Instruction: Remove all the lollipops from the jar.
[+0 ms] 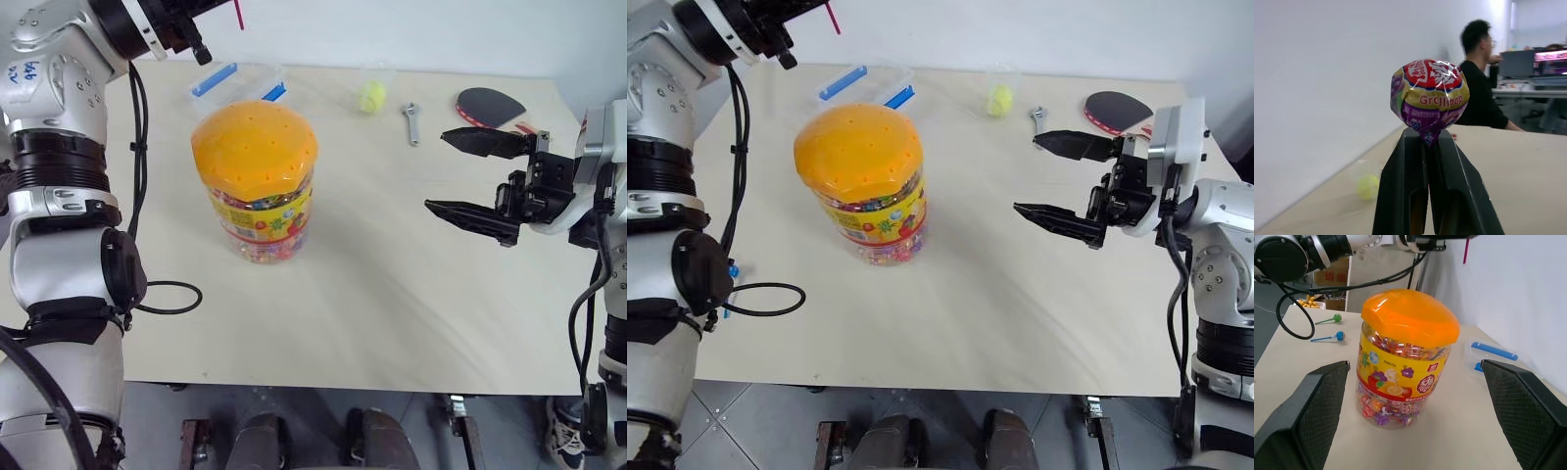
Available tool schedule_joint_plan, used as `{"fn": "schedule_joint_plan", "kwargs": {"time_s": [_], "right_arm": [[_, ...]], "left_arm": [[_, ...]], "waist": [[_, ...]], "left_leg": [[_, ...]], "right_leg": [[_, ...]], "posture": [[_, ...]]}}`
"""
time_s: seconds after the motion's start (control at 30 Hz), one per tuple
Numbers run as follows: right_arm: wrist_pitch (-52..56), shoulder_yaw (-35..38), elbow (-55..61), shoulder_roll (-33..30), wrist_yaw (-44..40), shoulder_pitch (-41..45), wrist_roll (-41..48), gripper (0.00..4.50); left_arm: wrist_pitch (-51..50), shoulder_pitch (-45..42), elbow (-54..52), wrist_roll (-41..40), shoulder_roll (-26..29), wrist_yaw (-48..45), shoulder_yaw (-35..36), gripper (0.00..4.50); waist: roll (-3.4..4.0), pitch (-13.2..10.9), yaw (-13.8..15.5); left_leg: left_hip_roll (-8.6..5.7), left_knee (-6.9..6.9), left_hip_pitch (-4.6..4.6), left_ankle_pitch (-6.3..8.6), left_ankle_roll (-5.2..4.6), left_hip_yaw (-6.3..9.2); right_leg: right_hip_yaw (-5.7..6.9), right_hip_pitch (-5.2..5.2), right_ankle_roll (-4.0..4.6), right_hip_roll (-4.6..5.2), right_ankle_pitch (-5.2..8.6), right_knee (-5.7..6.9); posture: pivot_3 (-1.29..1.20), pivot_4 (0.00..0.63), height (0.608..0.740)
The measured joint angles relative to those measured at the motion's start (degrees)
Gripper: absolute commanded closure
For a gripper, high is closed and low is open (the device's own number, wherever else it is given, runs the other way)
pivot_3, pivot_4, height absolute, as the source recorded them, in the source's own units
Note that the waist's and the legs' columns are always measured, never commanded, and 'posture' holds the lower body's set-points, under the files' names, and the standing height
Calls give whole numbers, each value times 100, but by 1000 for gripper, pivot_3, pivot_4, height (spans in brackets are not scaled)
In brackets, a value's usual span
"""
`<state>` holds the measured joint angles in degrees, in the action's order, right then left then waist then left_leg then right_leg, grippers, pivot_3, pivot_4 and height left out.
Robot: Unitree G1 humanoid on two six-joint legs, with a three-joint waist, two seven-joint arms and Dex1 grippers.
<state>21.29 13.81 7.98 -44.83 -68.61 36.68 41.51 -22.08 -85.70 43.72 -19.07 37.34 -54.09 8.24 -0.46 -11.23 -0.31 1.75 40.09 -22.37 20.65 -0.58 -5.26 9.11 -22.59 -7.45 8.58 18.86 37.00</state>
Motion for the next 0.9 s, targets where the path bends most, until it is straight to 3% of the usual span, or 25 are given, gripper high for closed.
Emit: {"fn": "schedule_joint_plan", "kwargs": {"time_s": [0.17,0.3,0.53,0.7,0.9], "right_arm": [[-11,-46,-221,4,-113,141,-16,0],[-52,-203,-396,37,-210,299,-103,0],[-142,-383,-645,175,-351,522,-220,0],[-170,-458,-748,249,-435,589,-263,0],[-205,-458,-783,249,-455,607,-279,0]], "left_arm": [[-1470,-270,393,798,775,1097,-344,4483],[-2207,39,675,1346,1100,1530,-693,4483],[-2713,1389,902,1913,1269,1846,-1072,4483],[-3062,1843,847,1918,1189,1979,-1038,4483],[-3702,2009,444,1767,1163,1855,-912,2912]], "waist": [[0,0,-50],[0,0,-64],[0,0,-53],[-9,-2,-17],[-9,-2,-3]], "left_leg": [[1,-8,6,0,0,-2],[1,-6,4,0,0,0],[1,-3,2,0,0,3],[0,0,-1,0,0,6],[0,0,-1,0,0,5]], "right_leg": [[0,-1,0,-1,0,2],[0,-1,0,-1,0,5],[0,-2,0,-1,0,6],[-1,-1,0,-1,0,7],[-1,-1,0,-1,0,8]], "posture": [[0,150,740],[0,150,740],[0,150,740],[0,150,740],[0,150,740]]}}
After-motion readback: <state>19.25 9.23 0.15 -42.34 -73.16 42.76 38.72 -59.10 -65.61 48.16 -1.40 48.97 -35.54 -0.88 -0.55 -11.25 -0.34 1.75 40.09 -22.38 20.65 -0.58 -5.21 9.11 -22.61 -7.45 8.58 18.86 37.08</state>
